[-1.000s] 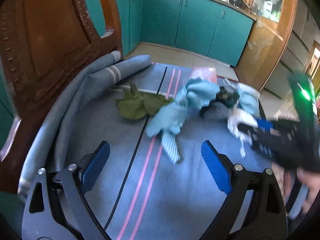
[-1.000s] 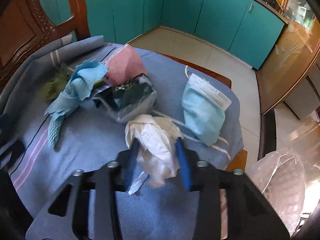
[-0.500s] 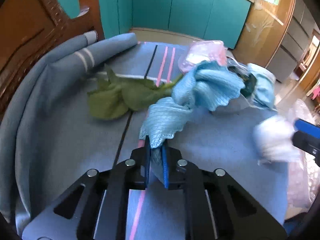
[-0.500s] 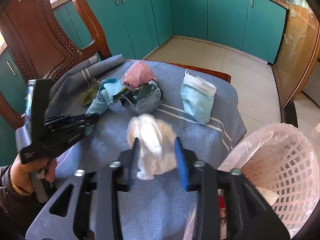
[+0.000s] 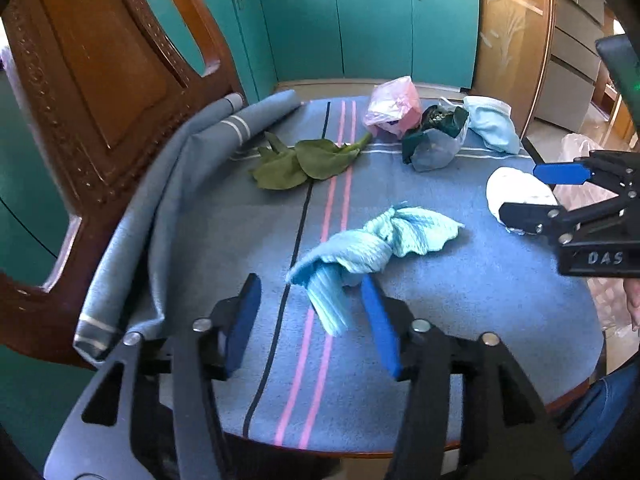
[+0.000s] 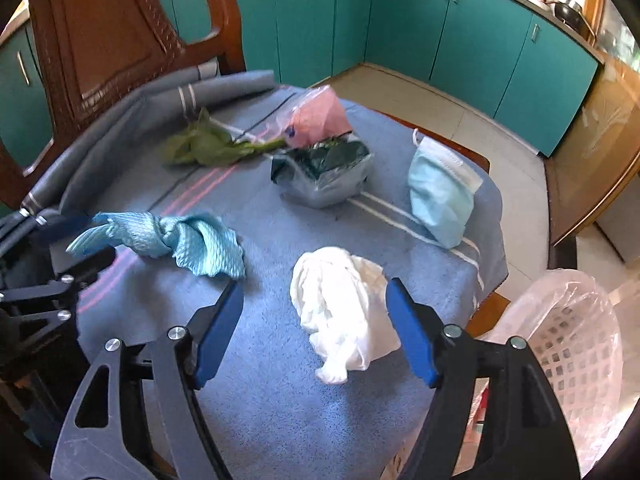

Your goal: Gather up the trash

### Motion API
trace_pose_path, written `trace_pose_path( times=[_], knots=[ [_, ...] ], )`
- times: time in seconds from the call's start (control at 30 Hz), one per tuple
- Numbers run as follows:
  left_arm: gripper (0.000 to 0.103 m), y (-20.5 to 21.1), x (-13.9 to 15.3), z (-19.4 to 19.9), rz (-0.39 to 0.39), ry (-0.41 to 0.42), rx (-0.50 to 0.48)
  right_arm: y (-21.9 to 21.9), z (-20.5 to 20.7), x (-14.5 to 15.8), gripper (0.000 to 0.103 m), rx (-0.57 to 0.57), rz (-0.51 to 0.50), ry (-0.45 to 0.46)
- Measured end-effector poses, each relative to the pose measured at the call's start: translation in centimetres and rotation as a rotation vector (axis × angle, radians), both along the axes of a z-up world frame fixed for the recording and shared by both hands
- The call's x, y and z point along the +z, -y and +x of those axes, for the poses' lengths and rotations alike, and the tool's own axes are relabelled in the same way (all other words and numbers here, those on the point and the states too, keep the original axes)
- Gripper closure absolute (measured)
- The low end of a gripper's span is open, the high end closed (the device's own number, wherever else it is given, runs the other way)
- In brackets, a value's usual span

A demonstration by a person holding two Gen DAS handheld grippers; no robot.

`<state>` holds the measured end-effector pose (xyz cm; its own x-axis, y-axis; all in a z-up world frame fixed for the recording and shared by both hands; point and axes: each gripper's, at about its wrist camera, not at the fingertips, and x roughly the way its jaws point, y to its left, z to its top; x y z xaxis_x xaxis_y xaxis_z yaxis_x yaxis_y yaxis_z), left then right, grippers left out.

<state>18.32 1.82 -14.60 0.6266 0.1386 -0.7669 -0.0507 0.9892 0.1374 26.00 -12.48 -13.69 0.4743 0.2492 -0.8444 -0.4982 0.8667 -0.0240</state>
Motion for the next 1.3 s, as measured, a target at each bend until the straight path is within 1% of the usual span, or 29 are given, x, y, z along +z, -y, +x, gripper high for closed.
trace_pose_path(
  times=[0.1, 0.2, 0.37, 0.5, 0.63, 0.77, 0.83, 0.87, 0.97, 1.1, 1.13, 1.17, 1.2, 1.23, 1.27, 1.3],
  knots=[
    [0.035, 0.4, 0.1, 0.1, 0.012, 0.008, -0.004, 0.0, 0.1, -0.7, 0.031, -0.014, -0.024, -0.005],
    [0.030, 0.8, 0.0, 0.2, 0.012, 0.001, -0.009, 0.2, 0.3, -1.4, 0.031, -0.031, -0.043, -0.016],
    [0.029, 0.9, -0.5, 0.2, 0.005, -0.018, -0.010, -0.6, -0.1, -2.3, 0.031, -0.002, -0.068, -0.044],
    [0.022, 0.9, -0.2, 0.0, 0.008, -0.016, -0.005, -1.5, -0.9, -2.4, 0.031, 0.043, -0.075, -0.062],
    [0.022, 0.6, -0.4, -0.1, 0.006, -0.024, 0.009, -1.8, -1.4, -2.0, 0.029, 0.060, -0.067, -0.047],
    [0.022, 0.4, -0.6, -0.2, -0.007, -0.031, 0.013, -1.6, -0.9, -2.1, 0.029, 0.027, -0.058, -0.015],
    [0.022, 0.5, -0.6, -0.2, -0.017, -0.033, 0.010, -1.4, -0.5, -2.6, 0.029, 0.008, -0.064, -0.022],
    [0.022, 0.5, -0.5, -0.2, -0.034, -0.038, 0.008, -1.4, -0.4, -2.8, 0.029, 0.004, -0.068, -0.025],
    [0.017, 0.4, -0.5, -0.2, -0.073, -0.042, 0.013, -1.5, -0.2, -3.4, 0.029, -0.001, -0.088, -0.036],
    [0.017, 0.6, -0.6, -0.2, -0.070, -0.047, 0.014, -1.8, -0.3, -3.5, 0.030, 0.002, -0.086, -0.029],
    [0.017, 0.6, -0.6, -0.1, -0.071, -0.048, 0.015, -1.7, -0.3, -3.5, 0.036, 0.003, -0.082, -0.030],
    [0.015, 0.6, -0.6, -0.1, -0.074, -0.049, 0.018, -1.7, -0.3, -3.5, 0.044, 0.006, -0.082, -0.034],
    [0.014, 0.5, -0.6, 0.0, -0.078, -0.051, 0.022, -1.8, -0.4, -3.5, 0.049, 0.005, -0.085, -0.033],
    [0.014, 0.5, -0.5, 0.1, -0.093, -0.054, 0.028, -1.8, -0.3, -3.4, 0.060, -0.001, -0.086, -0.030],
    [0.014, 0.4, -0.4, 0.3, -0.112, -0.054, 0.032, -1.8, -0.3, -3.3, 0.066, -0.004, -0.085, -0.033],
    [0.013, 0.5, -0.1, 0.5, -0.132, -0.050, 0.033, -1.7, -0.3, -3.2, 0.067, -0.002, -0.079, -0.038]
  ],
)
